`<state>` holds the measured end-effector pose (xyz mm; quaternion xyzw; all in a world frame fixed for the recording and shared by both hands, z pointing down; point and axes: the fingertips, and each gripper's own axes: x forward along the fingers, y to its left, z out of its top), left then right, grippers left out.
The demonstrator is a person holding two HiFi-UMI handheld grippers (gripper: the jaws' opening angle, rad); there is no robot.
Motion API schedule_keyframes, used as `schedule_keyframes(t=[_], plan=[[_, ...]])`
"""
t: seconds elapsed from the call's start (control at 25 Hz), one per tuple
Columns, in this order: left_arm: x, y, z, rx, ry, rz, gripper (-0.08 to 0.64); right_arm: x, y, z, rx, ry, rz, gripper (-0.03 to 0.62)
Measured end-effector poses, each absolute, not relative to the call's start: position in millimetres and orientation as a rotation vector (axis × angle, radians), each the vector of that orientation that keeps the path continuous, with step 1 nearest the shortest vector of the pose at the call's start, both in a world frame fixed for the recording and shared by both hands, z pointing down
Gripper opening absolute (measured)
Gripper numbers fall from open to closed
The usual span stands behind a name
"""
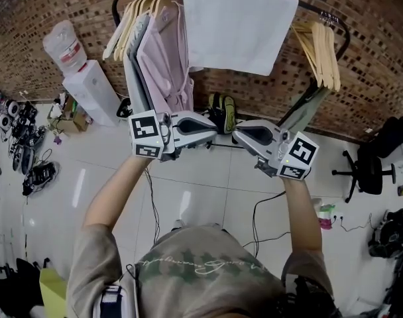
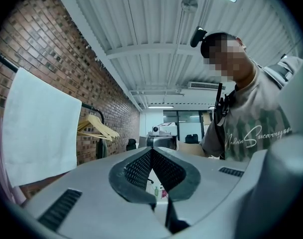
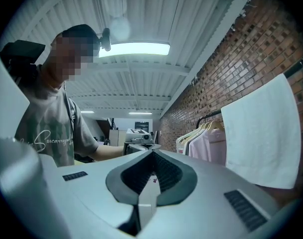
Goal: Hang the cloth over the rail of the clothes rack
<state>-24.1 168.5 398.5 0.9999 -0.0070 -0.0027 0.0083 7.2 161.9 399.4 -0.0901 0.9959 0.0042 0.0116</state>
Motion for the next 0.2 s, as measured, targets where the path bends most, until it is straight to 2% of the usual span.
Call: schedule_keyframes(t=[0.2], plan=[[-26.3, 173.3, 400.6, 3.119, -0.008, -0.012, 0.008, 2.7, 165.2, 401.7, -0.311, 3.111, -0.007, 0.011]])
